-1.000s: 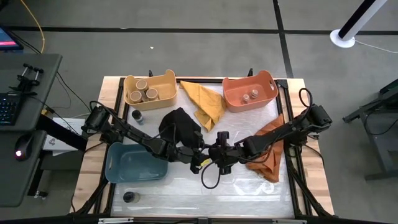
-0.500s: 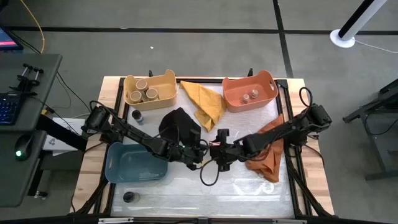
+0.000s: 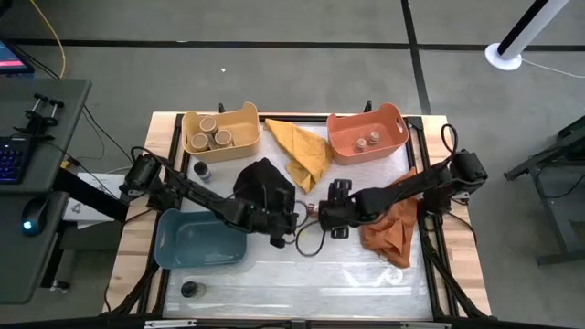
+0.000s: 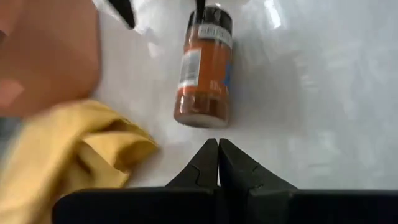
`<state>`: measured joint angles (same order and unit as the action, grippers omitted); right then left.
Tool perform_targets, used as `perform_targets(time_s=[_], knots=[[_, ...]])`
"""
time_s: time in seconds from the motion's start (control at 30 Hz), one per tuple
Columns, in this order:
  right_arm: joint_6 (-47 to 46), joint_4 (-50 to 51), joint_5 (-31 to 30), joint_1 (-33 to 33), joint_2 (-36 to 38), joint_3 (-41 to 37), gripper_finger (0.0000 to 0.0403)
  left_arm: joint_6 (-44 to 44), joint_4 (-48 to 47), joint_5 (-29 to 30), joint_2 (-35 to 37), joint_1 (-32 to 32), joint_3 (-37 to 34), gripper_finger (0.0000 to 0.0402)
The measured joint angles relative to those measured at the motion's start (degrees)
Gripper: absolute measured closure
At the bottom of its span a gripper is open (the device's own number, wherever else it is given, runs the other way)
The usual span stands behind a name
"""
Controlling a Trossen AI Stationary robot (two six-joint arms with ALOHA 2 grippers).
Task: Sort spices by type
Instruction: Put the bottom right black spice bottle into the blue bin
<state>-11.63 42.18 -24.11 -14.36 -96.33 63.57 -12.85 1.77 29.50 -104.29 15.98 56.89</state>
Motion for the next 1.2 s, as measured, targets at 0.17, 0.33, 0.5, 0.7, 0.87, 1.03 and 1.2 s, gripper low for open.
perform_targets(time_s=[0.17,0.33,0.5,0.7,0.87,1.03,1.2], knots=[[-3.3,-6.8,7.5,4.2,5.7,-7.4,0.0132,3.6,5.2,-6.9,2.8,-2.1,-3.1,0.0401],[-4.2,-10.4,4.5,3.6,14.6,-8.9,0.0132,1.8,12.8,-8.5,5.2,-3.0,-3.5,0.0401],[-6.7,-9.8,0.1,1.5,22.9,-9.0,0.0132,6.9,13.6,-16.0,3.4,-7.1,-0.8,0.0374],[-10.3,-6.3,-6.2,-2.1,29.9,-9.0,0.0132,7.3,6.1,-21.3,-2.4,-9.0,5.7,0.0265],[-13.6,-3.4,-8.9,-4.2,31.8,-9.0,0.0132,6.8,-0.2,-21.3,-5.0,-8.1,13.0,0.0168],[-15.6,-1.9,-9.1,-5.0,31.5,-9.0,0.0132,10.5,-8.1,-23.5,-8.1,-7.7,18.0,0.0111],[-15.5,-1.4,-9.6,-5.1,30.8,-9.0,0.0132,10.7,-7.9,-19.8,-11.5,-7.7,18.5,0.0102]])
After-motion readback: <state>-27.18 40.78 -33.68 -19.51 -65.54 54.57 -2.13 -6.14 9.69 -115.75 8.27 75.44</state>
